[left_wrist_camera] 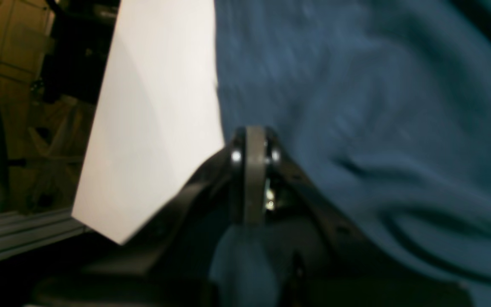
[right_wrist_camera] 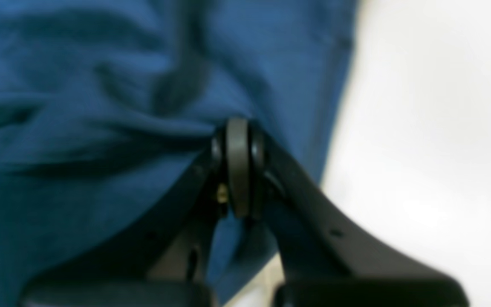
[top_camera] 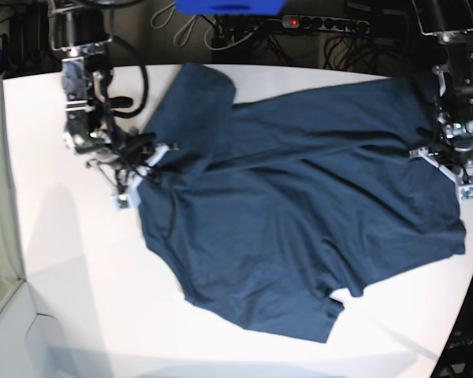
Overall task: Layout the t-shirt on the table in an organized manner, then fold the t-shirt properly
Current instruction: 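Grasp the shirt's shoulder edges with both grippers and pull them apart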
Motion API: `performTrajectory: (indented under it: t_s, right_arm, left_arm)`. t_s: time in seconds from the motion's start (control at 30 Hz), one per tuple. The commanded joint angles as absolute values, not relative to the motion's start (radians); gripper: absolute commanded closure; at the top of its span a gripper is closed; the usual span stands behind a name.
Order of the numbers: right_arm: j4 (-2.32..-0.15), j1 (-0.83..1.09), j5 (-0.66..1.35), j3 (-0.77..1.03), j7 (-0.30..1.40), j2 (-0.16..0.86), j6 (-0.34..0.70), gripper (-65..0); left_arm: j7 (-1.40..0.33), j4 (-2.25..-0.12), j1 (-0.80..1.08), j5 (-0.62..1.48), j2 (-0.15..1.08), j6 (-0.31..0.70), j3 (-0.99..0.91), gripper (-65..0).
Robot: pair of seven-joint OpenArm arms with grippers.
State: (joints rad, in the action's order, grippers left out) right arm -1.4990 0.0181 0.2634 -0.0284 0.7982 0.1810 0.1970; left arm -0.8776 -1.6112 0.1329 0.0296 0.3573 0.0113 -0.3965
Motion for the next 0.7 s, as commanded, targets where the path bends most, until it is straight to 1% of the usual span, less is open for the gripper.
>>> performTrajectory:
  t_s: [0.0,0.17,0.23,0.33,0.5,0.67]
  right_arm:
    - [-1.501,0.019,0.236,-0.007,0.831,0.205,0.185,0.0]
    - [-1.511,0.022,0.242,0.093,0.840,0.248,0.185,0.0]
    - [-1.555,0.047,0.242,0.136,0.840,0.252,0.185,0.0]
    - [-1.666,0.077,0.242,0.165,0.840,0.246,0.185,0.0]
    - [-1.848,0.127,0.239,0.165,0.840,0.193,0.185,0.0]
    - [-1.893,0.140,0.237,0.163,0.842,0.159,0.185,0.0]
  left_arm:
    - [-0.860,-1.626,0.124,0.021,0.377,0.005,-0.404,-0.4]
    - [-0.860,-1.626,0.114,0.021,0.371,0.005,-0.395,-0.4]
    - [-0.858,-1.626,0.105,0.022,0.366,0.005,-0.395,-0.4]
    - [-0.839,-1.616,0.059,0.022,0.320,0.005,-0.395,-0.4]
    - [-0.791,-1.541,-0.019,0.018,0.239,0.005,-0.367,-0.4]
    - [-0.785,-1.419,-0.068,0.015,0.217,0.005,-0.277,-0.4]
